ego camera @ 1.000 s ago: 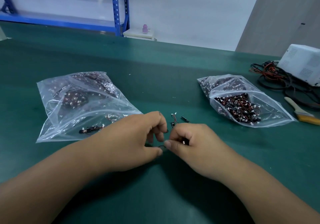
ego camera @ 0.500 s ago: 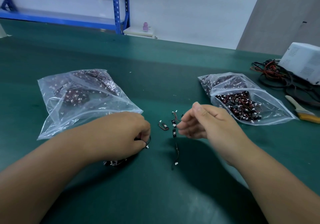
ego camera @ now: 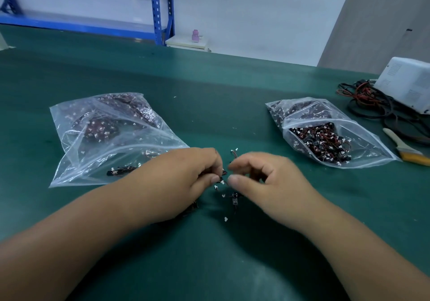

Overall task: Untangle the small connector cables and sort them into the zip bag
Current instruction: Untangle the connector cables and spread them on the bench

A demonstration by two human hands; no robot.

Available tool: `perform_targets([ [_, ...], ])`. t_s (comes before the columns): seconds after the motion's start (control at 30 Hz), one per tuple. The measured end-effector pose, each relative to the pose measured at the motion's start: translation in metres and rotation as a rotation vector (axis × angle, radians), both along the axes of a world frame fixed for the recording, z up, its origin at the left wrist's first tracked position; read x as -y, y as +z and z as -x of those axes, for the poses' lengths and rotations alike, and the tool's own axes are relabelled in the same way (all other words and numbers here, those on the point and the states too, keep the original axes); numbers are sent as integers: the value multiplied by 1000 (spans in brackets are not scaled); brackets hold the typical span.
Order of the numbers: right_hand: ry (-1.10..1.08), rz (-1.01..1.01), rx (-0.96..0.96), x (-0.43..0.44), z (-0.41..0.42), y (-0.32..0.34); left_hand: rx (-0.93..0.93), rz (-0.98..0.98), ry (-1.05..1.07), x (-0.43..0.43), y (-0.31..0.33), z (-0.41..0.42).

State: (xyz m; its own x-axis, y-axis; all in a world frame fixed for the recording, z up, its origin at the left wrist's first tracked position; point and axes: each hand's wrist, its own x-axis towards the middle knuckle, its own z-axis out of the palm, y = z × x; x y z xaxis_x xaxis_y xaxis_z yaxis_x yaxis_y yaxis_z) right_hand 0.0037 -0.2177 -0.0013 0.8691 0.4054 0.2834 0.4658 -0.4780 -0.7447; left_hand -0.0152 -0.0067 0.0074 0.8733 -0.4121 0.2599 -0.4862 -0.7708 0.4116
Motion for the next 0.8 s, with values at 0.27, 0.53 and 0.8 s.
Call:
perform_targets([
  [0.27, 3, 5, 46, -12, 6, -10, -13, 274, -7, 7, -5, 2],
  [0.53, -95, -171, -68, -3, 2, 6, -85, 236, 28, 5, -6, -1],
  [0.8, -113, 196, -76, 18, -11, 4, -114, 469, 25, 4, -4, -1],
])
